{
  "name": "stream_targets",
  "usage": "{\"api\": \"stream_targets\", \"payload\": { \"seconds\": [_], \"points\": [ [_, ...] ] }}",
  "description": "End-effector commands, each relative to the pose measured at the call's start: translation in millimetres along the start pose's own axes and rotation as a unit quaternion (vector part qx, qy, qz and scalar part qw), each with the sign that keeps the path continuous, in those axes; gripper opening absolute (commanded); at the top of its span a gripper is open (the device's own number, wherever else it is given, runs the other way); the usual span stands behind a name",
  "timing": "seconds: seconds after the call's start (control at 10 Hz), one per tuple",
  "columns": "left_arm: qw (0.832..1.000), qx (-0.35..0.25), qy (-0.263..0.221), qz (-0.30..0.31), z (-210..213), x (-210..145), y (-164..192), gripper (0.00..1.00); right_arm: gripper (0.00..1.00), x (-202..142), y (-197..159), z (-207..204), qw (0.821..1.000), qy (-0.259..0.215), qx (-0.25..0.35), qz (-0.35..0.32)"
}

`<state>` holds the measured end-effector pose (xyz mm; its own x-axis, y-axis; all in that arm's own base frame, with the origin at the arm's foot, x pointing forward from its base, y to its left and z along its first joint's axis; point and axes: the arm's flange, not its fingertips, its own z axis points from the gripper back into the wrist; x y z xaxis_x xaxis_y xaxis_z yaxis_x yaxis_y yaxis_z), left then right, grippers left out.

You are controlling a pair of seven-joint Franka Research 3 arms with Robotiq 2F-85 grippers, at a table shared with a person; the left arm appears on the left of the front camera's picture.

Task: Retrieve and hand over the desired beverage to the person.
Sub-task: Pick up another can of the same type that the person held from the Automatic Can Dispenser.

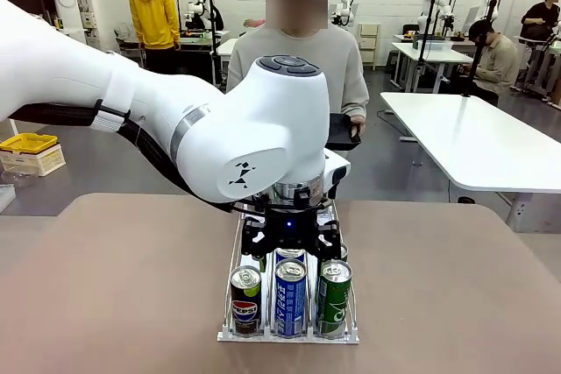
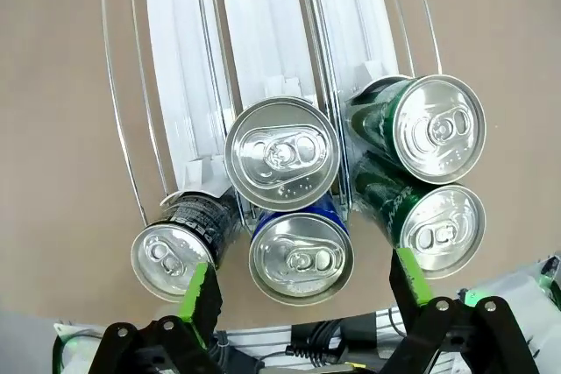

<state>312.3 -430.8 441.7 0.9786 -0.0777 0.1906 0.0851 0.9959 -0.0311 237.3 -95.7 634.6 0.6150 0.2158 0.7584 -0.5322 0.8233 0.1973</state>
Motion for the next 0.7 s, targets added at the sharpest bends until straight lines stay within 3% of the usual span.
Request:
{"api": "stream_targets", "payload": {
  "seconds": [0.0,0.6],
  "points": [
    [1.0,0.003,0.0,0.003,-3.0,4.2,-6.0,1.0,1.0,0.4,-0.2,-1.4,1.0,-0.004,0.011,0.003],
    [1.0,0.006,0.011,0.005,-10.2,8.2,-5.1,1.0,1.0,0.4,-0.2,-1.4,1.0,-0.004,0.011,0.003]
  ]
}}
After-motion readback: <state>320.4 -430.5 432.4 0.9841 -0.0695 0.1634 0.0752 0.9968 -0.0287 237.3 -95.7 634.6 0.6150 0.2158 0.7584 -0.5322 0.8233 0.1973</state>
